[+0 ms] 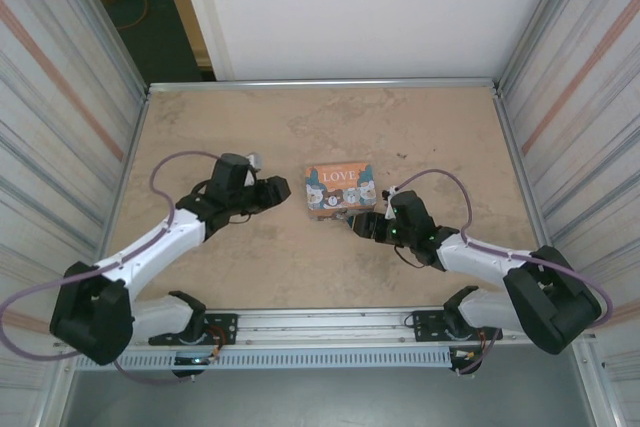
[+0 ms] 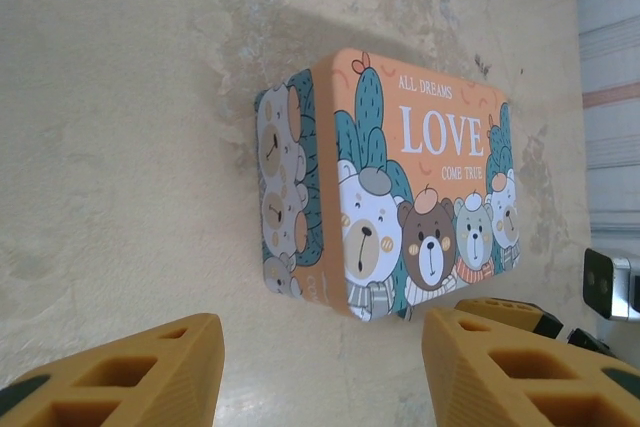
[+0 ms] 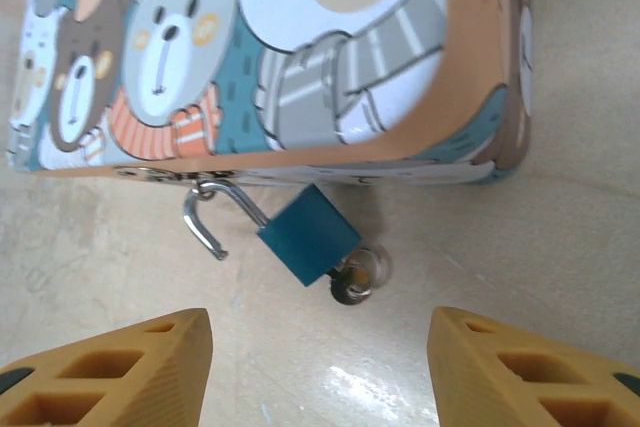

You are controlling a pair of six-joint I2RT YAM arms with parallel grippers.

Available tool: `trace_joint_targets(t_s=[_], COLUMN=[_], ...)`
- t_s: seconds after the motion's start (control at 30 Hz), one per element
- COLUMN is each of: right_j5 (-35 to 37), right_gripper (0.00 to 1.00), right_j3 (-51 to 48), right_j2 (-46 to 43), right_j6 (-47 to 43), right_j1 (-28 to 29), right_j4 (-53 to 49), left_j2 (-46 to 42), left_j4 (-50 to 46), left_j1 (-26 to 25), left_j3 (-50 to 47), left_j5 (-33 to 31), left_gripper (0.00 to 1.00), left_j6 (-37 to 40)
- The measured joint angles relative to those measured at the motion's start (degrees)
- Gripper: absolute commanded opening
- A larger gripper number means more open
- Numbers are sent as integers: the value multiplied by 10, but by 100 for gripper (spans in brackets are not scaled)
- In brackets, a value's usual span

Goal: Unlock the padlock with the key

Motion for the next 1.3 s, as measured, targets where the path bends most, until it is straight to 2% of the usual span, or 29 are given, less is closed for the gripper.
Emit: trace_joint_targets(t_s=[0.27,0.53,0.73,1.3], right_j5=[-7,-16,-18,-24], right_gripper=[65,65,65,67], right_j3=[16,35,43,82], right_j2=[0,10,20,61], right_j6=[-11,-17,-27,-84], right_j1=[-7,-11,-11,-16], right_j4=[5,11,12,-11], left_j2=[128,224,256,252], left_j4=[36,48,50,96], left_j1=[5,6,7,3], left_j3=[59,99,99,70], left_j5=[80,126,146,156], left_gripper=[53,50,49,49], left_j6=[14,21,21,21])
